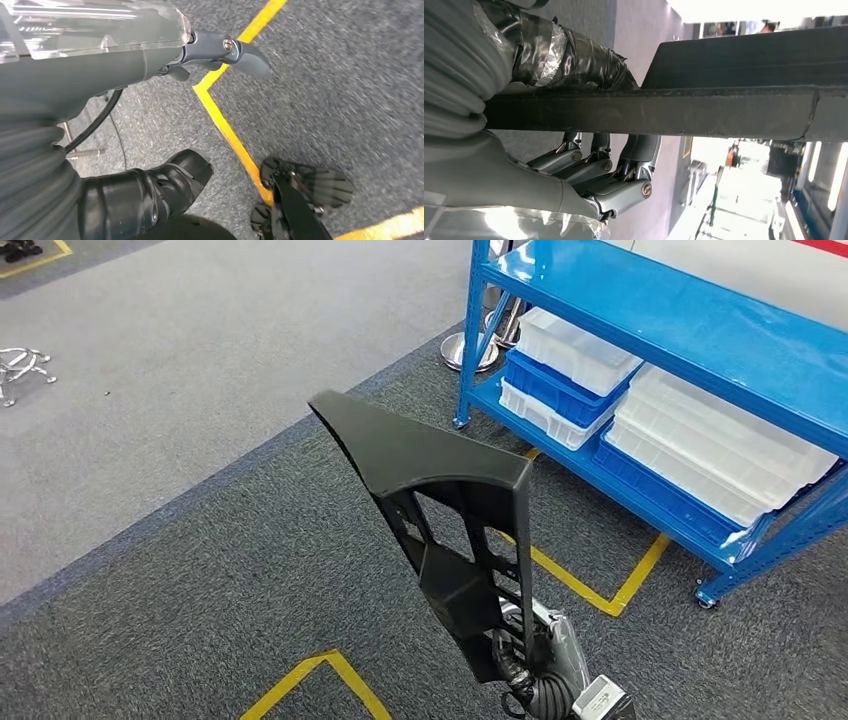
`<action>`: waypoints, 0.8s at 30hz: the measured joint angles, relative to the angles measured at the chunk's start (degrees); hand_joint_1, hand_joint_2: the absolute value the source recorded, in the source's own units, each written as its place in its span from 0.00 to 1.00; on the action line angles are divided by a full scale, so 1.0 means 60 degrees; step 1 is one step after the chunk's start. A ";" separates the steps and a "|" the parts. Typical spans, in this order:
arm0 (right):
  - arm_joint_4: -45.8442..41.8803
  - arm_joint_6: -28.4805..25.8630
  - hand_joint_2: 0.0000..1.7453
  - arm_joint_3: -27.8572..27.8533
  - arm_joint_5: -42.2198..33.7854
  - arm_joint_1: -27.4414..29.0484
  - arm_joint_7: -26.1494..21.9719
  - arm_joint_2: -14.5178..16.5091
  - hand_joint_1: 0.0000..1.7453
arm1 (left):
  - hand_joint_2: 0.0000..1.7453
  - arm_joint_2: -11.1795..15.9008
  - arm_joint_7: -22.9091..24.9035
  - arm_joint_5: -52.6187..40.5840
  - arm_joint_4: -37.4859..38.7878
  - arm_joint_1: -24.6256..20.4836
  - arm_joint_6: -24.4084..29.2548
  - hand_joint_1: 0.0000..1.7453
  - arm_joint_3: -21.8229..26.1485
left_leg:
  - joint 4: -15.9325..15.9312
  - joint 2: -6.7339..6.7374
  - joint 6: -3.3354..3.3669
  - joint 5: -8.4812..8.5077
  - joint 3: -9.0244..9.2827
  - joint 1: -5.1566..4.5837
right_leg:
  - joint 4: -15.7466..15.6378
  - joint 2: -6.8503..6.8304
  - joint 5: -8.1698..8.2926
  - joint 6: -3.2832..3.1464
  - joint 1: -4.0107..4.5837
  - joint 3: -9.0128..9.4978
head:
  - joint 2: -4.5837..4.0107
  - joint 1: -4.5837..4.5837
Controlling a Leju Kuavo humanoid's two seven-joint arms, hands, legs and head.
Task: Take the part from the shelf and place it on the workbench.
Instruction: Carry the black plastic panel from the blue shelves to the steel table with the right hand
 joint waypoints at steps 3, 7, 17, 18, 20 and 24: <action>-0.0003 0.0006 1.00 0.0000 0.0007 -0.0081 0.0000 0.0032 1.00 | 1.00 -0.0027 -0.0002 0.0027 0.0000 0.0016 0.0000 0.00 0.0003 | -0.0166 -0.0228 0.0143 0.0153 0.0051 0.0092 | 0.0857 0.0691 -0.0583 0.0147 -0.0084 -0.0356 | 0.0000 0.0013; 0.0040 0.0008 1.00 0.0000 0.0016 -0.0087 0.0015 0.0036 1.00 | 1.00 -0.0028 -0.0003 0.0033 0.0000 0.0007 -0.0001 0.00 0.0004 | -0.0132 -0.0635 0.0173 0.0202 -0.0043 0.0104 | 0.2569 0.1001 -0.1150 0.0269 -0.0165 -0.1200 | 0.0000 0.0015; 0.0294 0.0179 1.00 0.0174 0.0105 -0.0591 0.0062 0.0249 1.00 | 1.00 0.0038 0.0054 0.0281 -0.0014 0.0083 -0.0049 0.00 0.0204 | 0.0448 -0.1083 -0.0337 0.0008 -0.0505 0.0165 | 0.0045 0.1345 0.0112 -0.0019 -0.0292 -0.0150 | 0.0000 -0.0002; 0.0339 0.0182 1.00 0.0225 0.0106 -0.0666 0.0073 0.0296 1.00 | 1.00 0.0054 0.0060 0.0305 -0.0019 0.0084 -0.0066 0.00 0.0228 | 0.0864 -0.0857 -0.0368 -0.0234 -0.0701 0.0159 | 0.0018 0.1222 0.0124 -0.0072 -0.0305 -0.0142 | 0.0000 -0.0013; 0.0454 0.0183 1.00 0.0332 0.0106 -0.0791 0.0096 0.0362 1.00 | 1.00 0.0073 0.0068 0.0347 -0.0026 0.0088 -0.0104 0.00 0.0274 | 0.2068 -0.0551 -0.0422 -0.0808 -0.1292 0.0161 | 0.0012 0.0955 0.0113 -0.0126 -0.0267 -0.0147 | 0.0000 -0.0027; 0.0675 0.0183 1.00 0.0495 0.0106 -0.0958 0.0111 0.0423 1.00 | 1.00 0.0136 0.0070 0.0373 -0.0048 0.0146 -0.0135 0.00 0.0396 | 0.1971 -0.0325 -0.0436 -0.0438 -0.1176 0.0184 | 0.0018 0.0466 0.0068 -0.0115 -0.0229 -0.0114 | 0.0000 -0.0026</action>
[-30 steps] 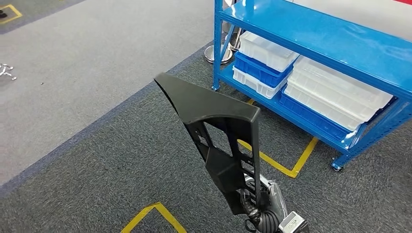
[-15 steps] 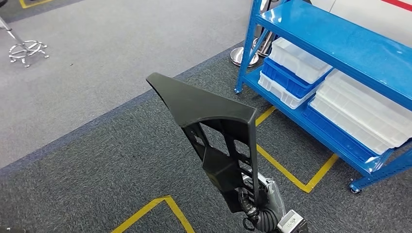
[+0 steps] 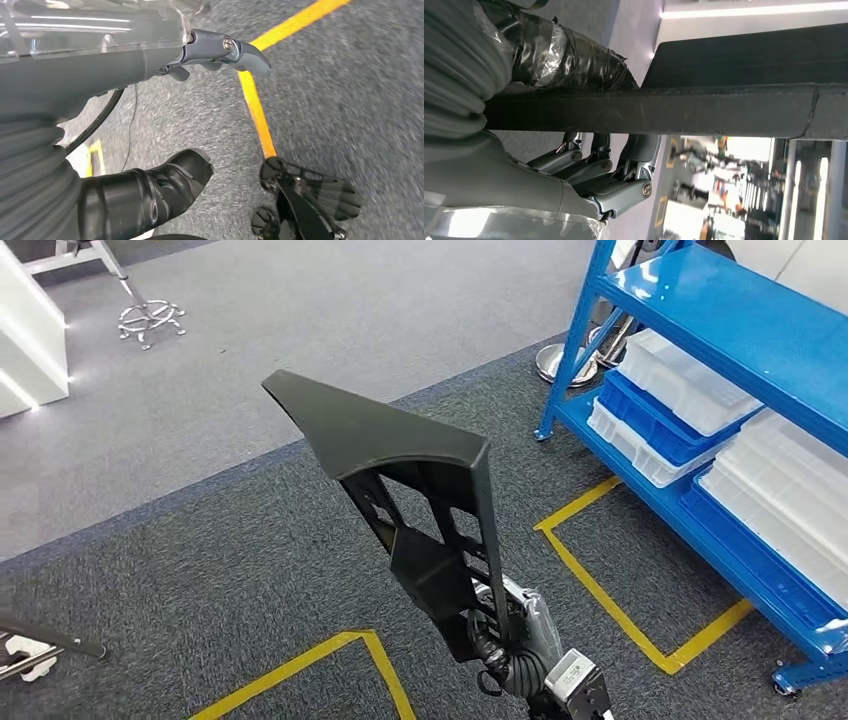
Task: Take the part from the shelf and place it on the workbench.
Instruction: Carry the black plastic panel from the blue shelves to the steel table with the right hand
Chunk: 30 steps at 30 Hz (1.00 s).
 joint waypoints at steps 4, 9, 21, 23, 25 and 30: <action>0.0092 0.0003 1.00 0.0111 -0.0013 -0.0156 0.0005 0.0056 1.00 | 1.00 0.0036 0.0005 0.0026 -0.0018 0.0015 -0.0016 0.00 0.0055 | -0.1806 0.0517 0.0158 0.0568 0.0923 -0.0109 | 0.0009 -0.0305 -0.0076 0.0161 0.0094 0.0084 | 0.0000 0.0013; 0.0238 0.0027 1.00 0.0356 -0.0117 -0.0458 0.0071 0.0130 1.00 | 1.00 0.0037 0.0033 0.0122 -0.0036 0.0019 -0.0010 0.00 0.0204 | -0.1970 0.0128 0.0468 0.0675 0.0956 -0.0080 | 0.0548 0.0121 -0.0509 0.0390 0.0050 -0.0098 | 0.0000 0.0018; 0.0494 -0.0018 1.00 0.0472 -0.0236 -0.0566 0.0107 0.0105 1.00 | 1.00 -0.0004 0.0124 0.0117 -0.0047 -0.0099 0.0047 0.00 0.0354 | -0.1894 -0.1068 0.0344 0.0723 0.0818 -0.0101 | 0.0024 0.1080 0.0208 0.0045 0.0127 -0.0229 | 0.0000 0.0019; 0.0493 -0.0019 1.00 0.0469 -0.0261 -0.0571 0.0107 0.0102 1.00 | 1.00 0.0011 0.0120 0.0106 -0.0055 -0.0098 0.0046 0.00 0.0357 | -0.1757 -0.0871 0.0243 0.0626 0.0762 -0.0108 | -0.0121 0.0896 0.0259 -0.0020 0.0074 -0.0134 | 0.0000 -0.0002; 0.0489 -0.0019 1.00 0.0457 -0.0290 -0.0559 0.0101 0.0100 1.00 | 1.00 0.0022 0.0115 0.0066 -0.0060 -0.0137 0.0046 0.00 0.0358 | -0.0982 -0.0413 0.0157 0.0185 0.0421 -0.0093 | -0.0224 0.0676 0.0289 -0.0078 0.0033 -0.0055 | 0.0000 -0.0040; 0.0483 -0.0013 1.00 0.0382 -0.0301 -0.0388 0.0099 0.0038 1.00 | 1.00 0.0046 0.0127 -0.0067 -0.0060 -0.0208 0.0039 0.00 0.0358 | 0.0166 -0.0049 -0.0065 -0.0043 -0.0161 0.0062 | -0.0200 0.0106 0.0214 -0.0034 -0.0003 -0.0016 | 0.0000 -0.0060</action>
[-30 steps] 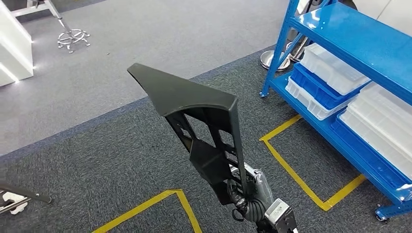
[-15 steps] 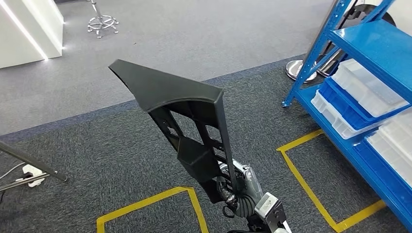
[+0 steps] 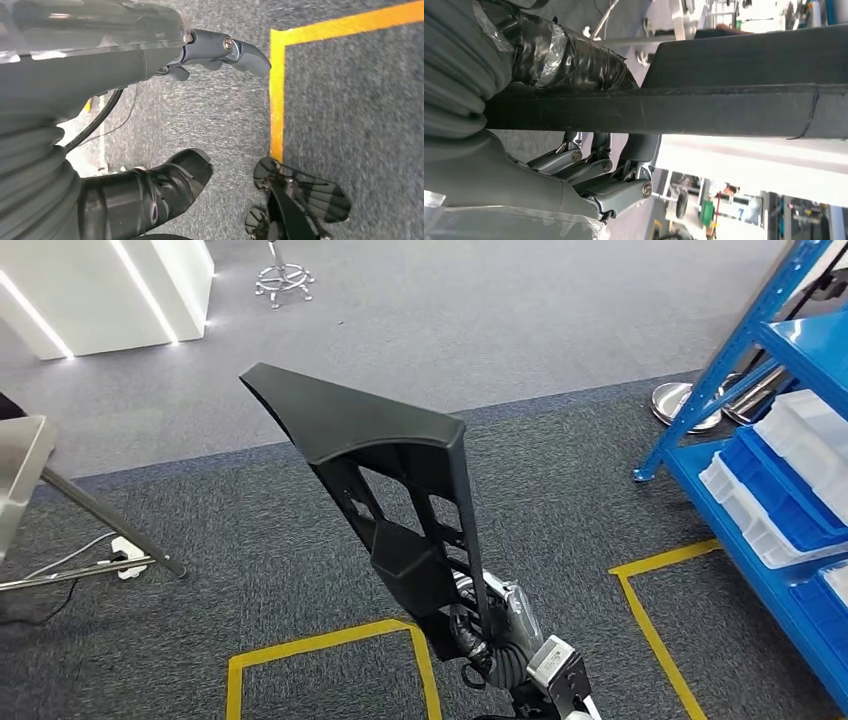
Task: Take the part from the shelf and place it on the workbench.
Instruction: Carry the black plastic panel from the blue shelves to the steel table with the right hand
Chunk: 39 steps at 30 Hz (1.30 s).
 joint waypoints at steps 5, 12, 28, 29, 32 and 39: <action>-0.0131 0.0003 1.00 -0.0134 -0.0001 0.0116 -0.0002 -0.0106 1.00 | 1.00 0.0012 0.0007 -0.0105 0.0000 -0.0111 -0.0090 0.00 -0.0020 | -0.2019 0.0500 0.0167 0.0712 0.1040 -0.0079 | 0.0120 -0.0383 -0.0178 0.0281 0.0078 0.0079 | 0.0000 0.0014; -0.0394 -0.0013 1.00 -0.0265 0.0026 0.0353 -0.0002 -0.0251 1.00 | 1.00 0.0022 0.0008 -0.0188 0.0000 -0.0148 -0.0125 0.00 -0.0085 | -0.2138 -0.0065 0.0580 0.0789 0.1067 -0.0065 | 0.2216 0.0370 -0.1381 0.0447 0.0020 -0.0837 | 0.0000 0.0024; -0.0718 -0.0042 1.00 -0.0362 0.0137 0.0655 -0.0003 -0.0396 1.00 | 1.00 0.0019 -0.0059 -0.0250 0.0015 -0.0188 -0.0254 0.00 -0.0107 | 0.0315 -0.0085 0.0088 -0.0386 -0.0142 -0.0065 | 0.0076 0.0228 0.0008 -0.0060 0.0056 -0.0055 | 0.0000 -0.0046; -0.0717 -0.0041 1.00 -0.0363 0.0139 0.0674 0.0000 -0.0397 1.00 | 1.00 0.0022 -0.0059 -0.0249 0.0015 -0.0184 -0.0256 0.00 -0.0108 | 0.0534 -0.0055 0.0065 -0.0392 -0.0245 -0.0055 | 0.0089 0.0112 -0.0009 -0.0056 0.0064 -0.0056 | 0.0000 -0.0046; -0.0716 -0.0024 1.00 -0.0363 0.0141 0.0687 0.0004 -0.0398 1.00 | 1.00 0.0042 -0.0056 -0.0218 0.0015 -0.0168 -0.0277 0.00 -0.0107 | -0.0868 0.0244 0.0087 0.0349 0.0508 -0.0060 | 0.0122 -0.0191 -0.0081 0.0010 0.0073 -0.0007 | 0.0000 -0.0047; -0.0704 0.0129 1.00 -0.0265 0.0050 0.0386 0.0218 -0.0392 1.00 | 1.00 0.0064 0.0089 0.0029 0.0015 -0.0188 -0.0246 0.00 -0.0071 | -0.2158 0.0202 0.0479 0.0764 0.1117 -0.0120 | 0.0327 -0.0249 -0.0358 0.0347 0.0120 0.0044 | 0.0000 -0.0037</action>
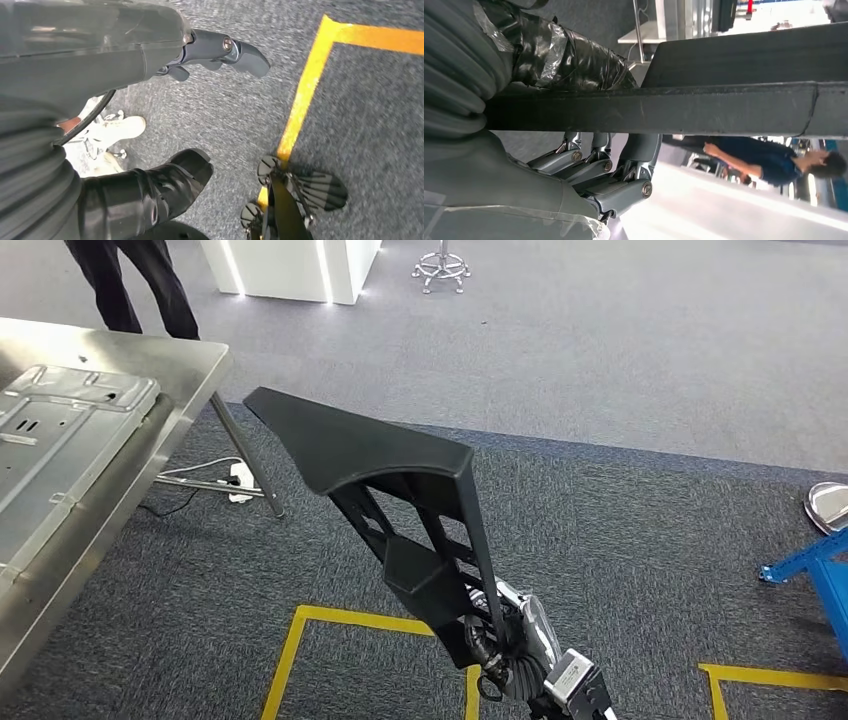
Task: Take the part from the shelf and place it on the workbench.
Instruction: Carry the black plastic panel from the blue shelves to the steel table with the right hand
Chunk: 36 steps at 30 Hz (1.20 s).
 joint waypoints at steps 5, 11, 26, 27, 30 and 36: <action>0.0110 -0.0075 1.00 0.0244 -0.0067 -0.0175 0.0178 0.0005 1.00 | 1.00 0.0024 0.0022 0.0096 0.0000 -0.0035 0.0048 0.00 0.0068 | -0.0031 -0.0460 0.0129 0.0065 -0.0014 0.0009 | 0.2463 0.0670 -0.1103 0.0053 -0.0040 -0.1174 | 0.0000 0.0007; 0.0242 -0.0129 1.00 0.0433 -0.0166 -0.0332 0.0162 0.0006 1.00 | 1.00 0.0008 -0.0063 0.0134 0.0000 -0.0029 0.0149 0.00 0.0185 | 0.0153 -0.1132 -0.0044 0.0029 -0.0113 -0.0010 | 0.0054 0.1300 0.0255 -0.0041 -0.0101 -0.0203 | 0.0000 0.0006; 0.0411 0.0036 1.00 0.0474 -0.0758 -0.0486 0.0065 0.0223 1.00 | 1.00 0.0006 -0.0043 0.0059 0.0000 0.0104 0.0214 0.00 0.0234 | 0.0246 -0.0186 -0.0226 -0.0070 -0.0046 -0.0011 | -0.0133 0.0511 0.0279 -0.0320 0.0019 -0.0093 | 0.0000 -0.0033; 0.0407 0.0011 1.00 0.0467 -0.0758 -0.0482 0.0068 0.0232 1.00 | 1.00 0.0011 -0.0028 0.0062 0.0000 0.0122 0.0188 0.00 0.0236 | 0.0119 -0.0185 -0.0185 -0.0094 0.0010 -0.0040 | -0.0138 0.0504 0.0277 -0.0267 0.0028 -0.0095 | 0.0000 -0.0031; 0.0368 0.0004 1.00 0.0453 -0.0758 -0.0463 0.0076 0.0233 1.00 | 1.00 0.0027 0.0007 0.0117 0.0000 0.0206 0.0142 0.00 0.0252 | 0.0008 -0.0211 -0.0027 -0.0053 0.0058 -0.0029 | -0.0087 0.0533 0.0209 -0.0100 0.0008 -0.0100 | 0.0000 -0.0027; 0.0331 0.0003 1.00 0.0400 -0.0768 -0.0357 0.0065 0.0227 1.00 | 1.00 0.0095 0.0024 0.0144 0.0000 0.0232 0.0165 0.00 0.0309 | -0.0077 -0.0235 0.0188 -0.0118 0.0167 -0.0049 | 0.2449 0.0666 -0.0763 -0.0008 -0.0026 -0.1462 | 0.0000 -0.0018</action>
